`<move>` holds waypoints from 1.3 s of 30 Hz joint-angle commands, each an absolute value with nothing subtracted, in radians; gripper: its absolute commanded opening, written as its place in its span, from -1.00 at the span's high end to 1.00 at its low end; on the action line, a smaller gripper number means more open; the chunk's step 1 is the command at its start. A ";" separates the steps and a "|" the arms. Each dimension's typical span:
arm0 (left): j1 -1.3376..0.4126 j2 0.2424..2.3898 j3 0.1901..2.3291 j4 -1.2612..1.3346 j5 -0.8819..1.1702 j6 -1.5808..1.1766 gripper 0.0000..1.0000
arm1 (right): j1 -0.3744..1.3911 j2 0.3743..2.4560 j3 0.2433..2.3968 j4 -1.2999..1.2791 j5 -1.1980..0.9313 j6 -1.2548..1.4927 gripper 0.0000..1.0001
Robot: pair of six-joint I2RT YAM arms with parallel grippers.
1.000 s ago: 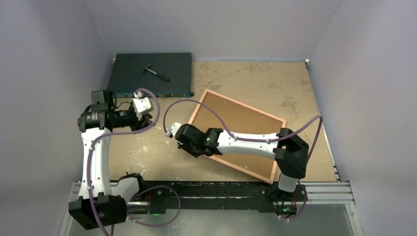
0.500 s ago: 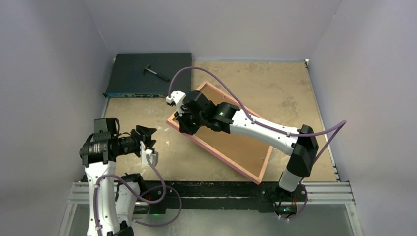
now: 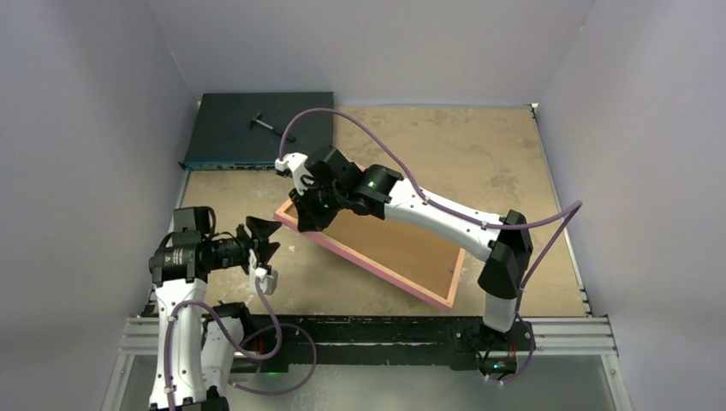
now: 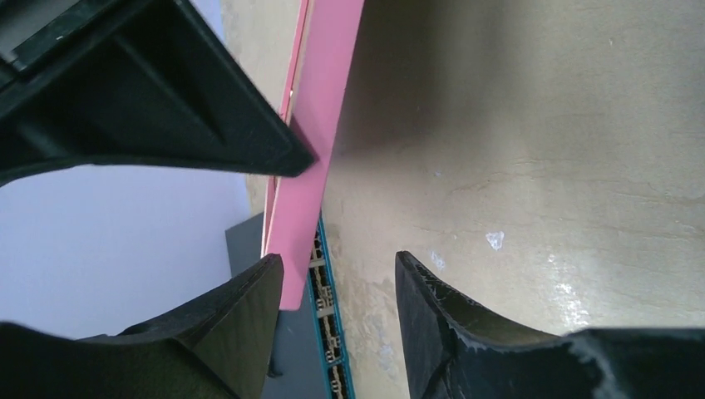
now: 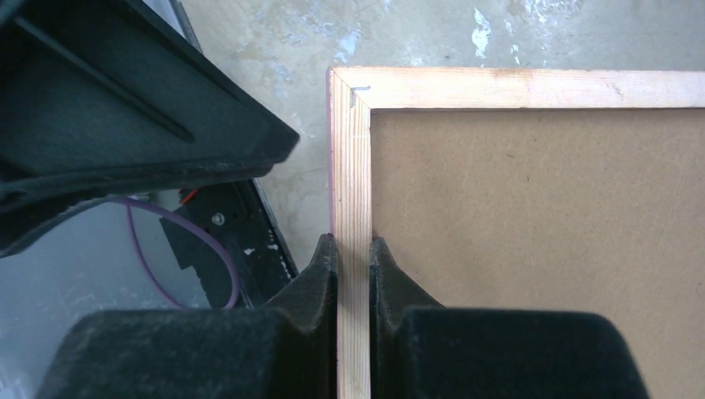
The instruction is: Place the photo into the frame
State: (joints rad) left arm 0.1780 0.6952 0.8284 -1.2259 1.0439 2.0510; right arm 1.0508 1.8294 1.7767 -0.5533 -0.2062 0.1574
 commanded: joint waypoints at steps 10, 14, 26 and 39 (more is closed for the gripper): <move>0.135 0.637 0.682 -0.829 1.189 2.675 -0.06 | 1.031 1.820 1.904 -0.556 -0.334 0.187 1.00; 0.135 0.618 0.663 -0.784 1.220 2.674 -0.06 | 1.024 1.818 1.887 -0.551 -0.349 0.189 1.00; 0.021 0.693 0.709 -0.839 1.019 2.678 0.08 | 1.023 1.811 1.882 -0.538 -0.408 0.216 1.00; -0.023 0.765 0.859 -1.069 0.931 2.640 0.94 | 1.023 1.737 1.846 -0.632 -0.254 0.142 -0.27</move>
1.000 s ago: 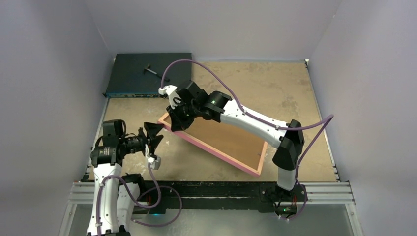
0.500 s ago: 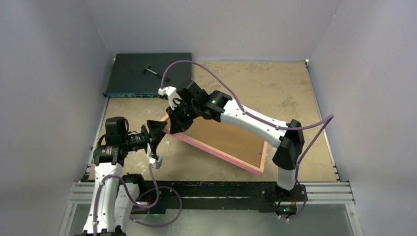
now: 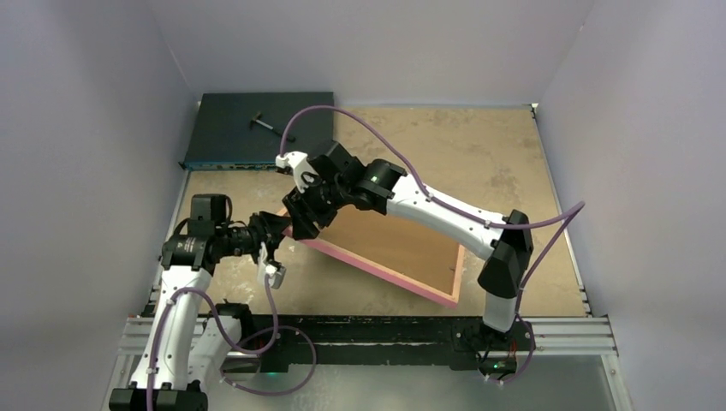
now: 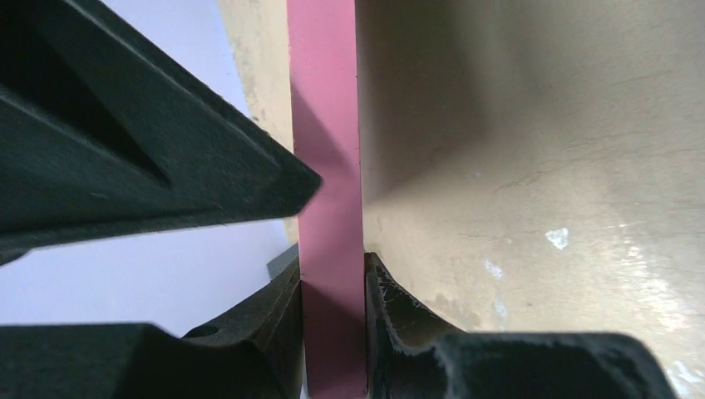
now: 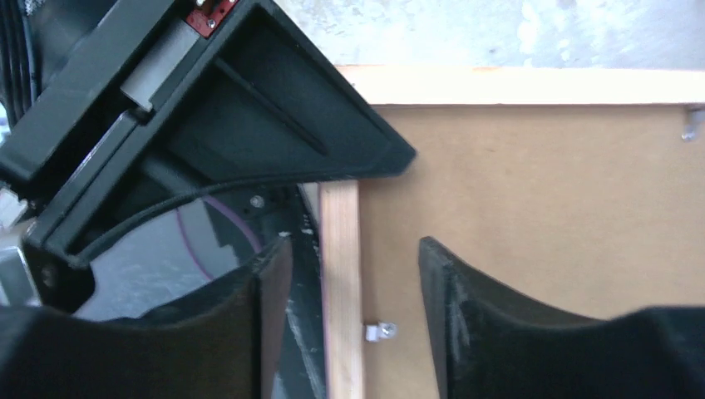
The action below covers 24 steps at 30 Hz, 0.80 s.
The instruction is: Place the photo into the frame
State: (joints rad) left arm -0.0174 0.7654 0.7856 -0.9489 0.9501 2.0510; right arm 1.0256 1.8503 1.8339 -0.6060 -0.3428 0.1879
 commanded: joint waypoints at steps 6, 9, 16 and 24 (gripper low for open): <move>-0.023 0.783 0.913 -1.184 0.921 2.567 0.99 | 1.043 1.528 1.711 -0.652 -0.049 0.004 -0.71; -0.023 0.788 0.924 -1.180 0.938 2.493 1.00 | 1.099 1.439 1.600 -0.686 0.007 -0.082 -0.79; -0.023 0.815 0.969 -1.179 0.969 2.379 1.00 | 1.214 1.410 1.517 -0.751 0.135 -0.125 -0.82; -0.022 0.815 0.965 -1.144 0.961 2.325 1.00 | 1.338 1.475 1.440 -0.707 0.397 -0.126 -0.79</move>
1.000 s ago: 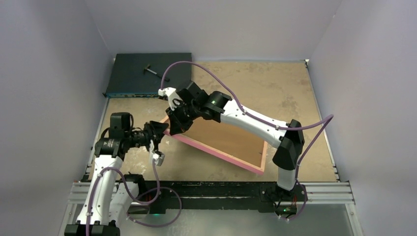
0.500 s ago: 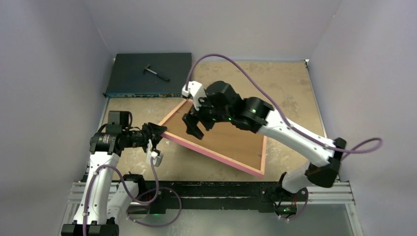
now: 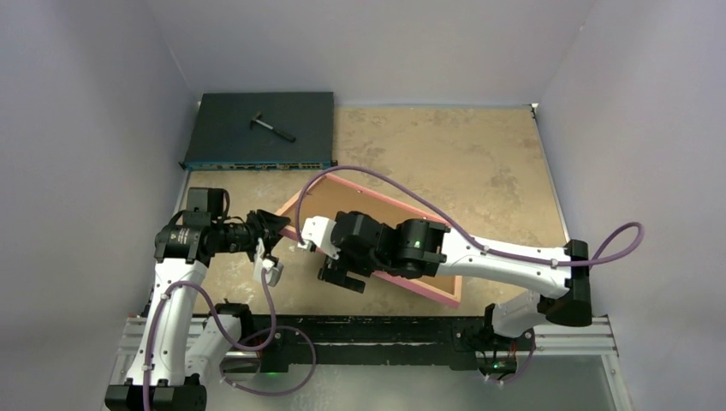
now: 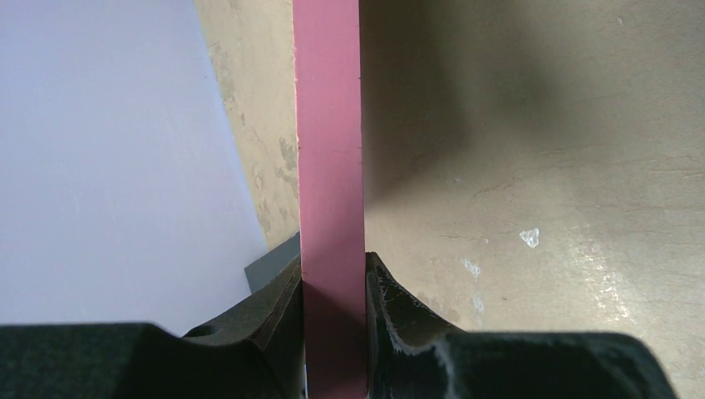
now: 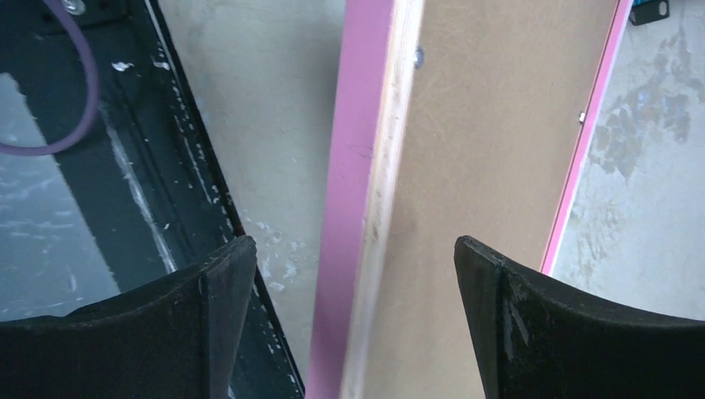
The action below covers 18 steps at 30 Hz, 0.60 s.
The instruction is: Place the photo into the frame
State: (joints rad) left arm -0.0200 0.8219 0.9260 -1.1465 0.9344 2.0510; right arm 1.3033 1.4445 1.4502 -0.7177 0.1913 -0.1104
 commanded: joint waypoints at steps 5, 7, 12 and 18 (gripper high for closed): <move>-0.023 0.814 0.967 -1.085 0.961 2.229 1.00 | 1.370 1.515 1.435 -0.671 0.529 -0.115 -0.39; -0.022 0.814 0.971 -1.066 0.964 2.187 1.00 | 1.374 1.519 1.443 -0.643 0.577 -0.122 0.08; -0.023 0.805 0.980 -0.972 0.986 1.997 0.89 | 1.374 1.548 1.530 -0.686 0.690 -0.070 0.96; -0.023 0.777 0.961 -0.788 0.959 1.659 -0.34 | 1.370 1.494 1.577 -0.666 0.624 -0.042 0.96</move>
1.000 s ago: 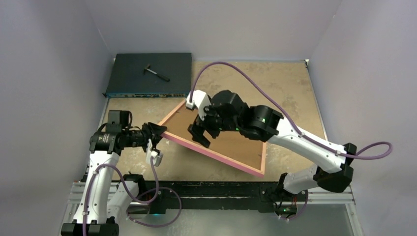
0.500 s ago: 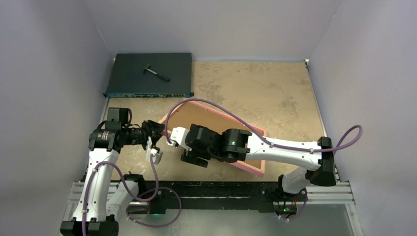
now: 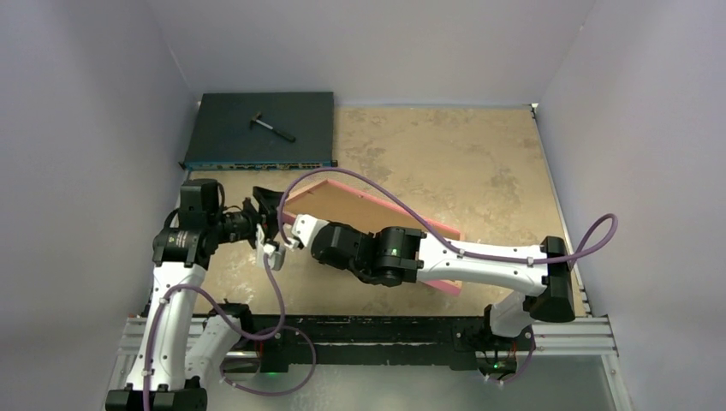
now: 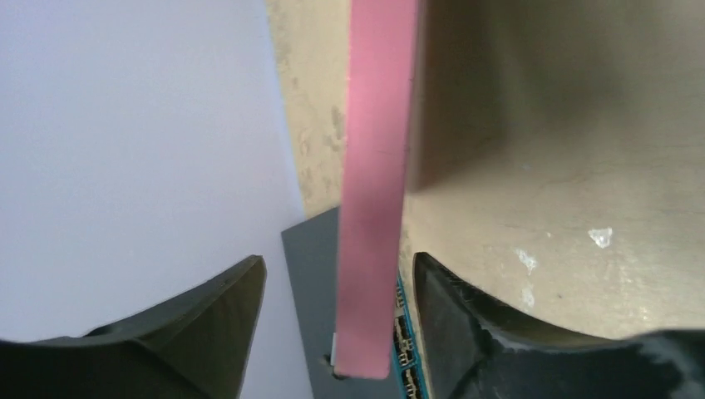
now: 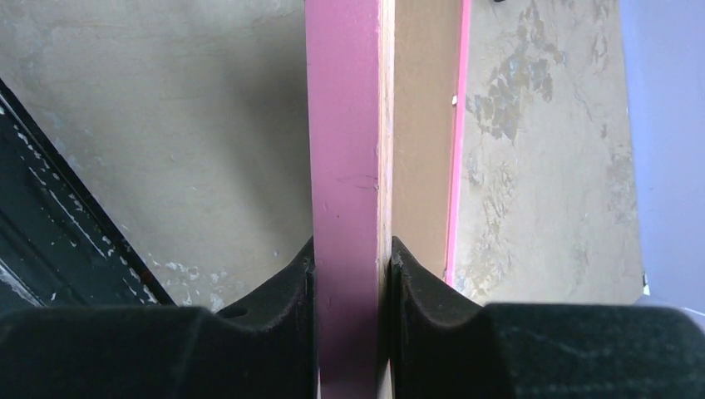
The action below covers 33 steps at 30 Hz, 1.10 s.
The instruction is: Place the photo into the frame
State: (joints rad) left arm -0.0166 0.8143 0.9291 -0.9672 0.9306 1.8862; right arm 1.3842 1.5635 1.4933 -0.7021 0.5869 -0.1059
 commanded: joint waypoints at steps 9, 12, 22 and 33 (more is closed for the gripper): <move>-0.022 0.814 0.992 -0.580 0.789 0.930 -0.74 | 1.196 1.529 1.759 -0.708 0.487 -0.038 0.96; -0.022 0.855 1.039 -0.609 0.751 0.760 -0.77 | 1.048 1.539 1.817 -0.682 0.382 -0.054 0.95; -0.022 1.009 1.206 -0.738 0.615 0.395 -0.83 | 0.534 1.590 1.870 -0.646 0.205 0.030 0.97; -0.021 1.293 1.337 -0.950 0.548 0.341 -0.86 | 0.149 1.381 1.358 -0.327 -0.149 0.256 0.99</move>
State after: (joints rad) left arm -0.0212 1.2373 1.3071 -0.8536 0.5777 0.3763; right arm 0.2520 1.4292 1.5467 -0.4465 0.0517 0.1585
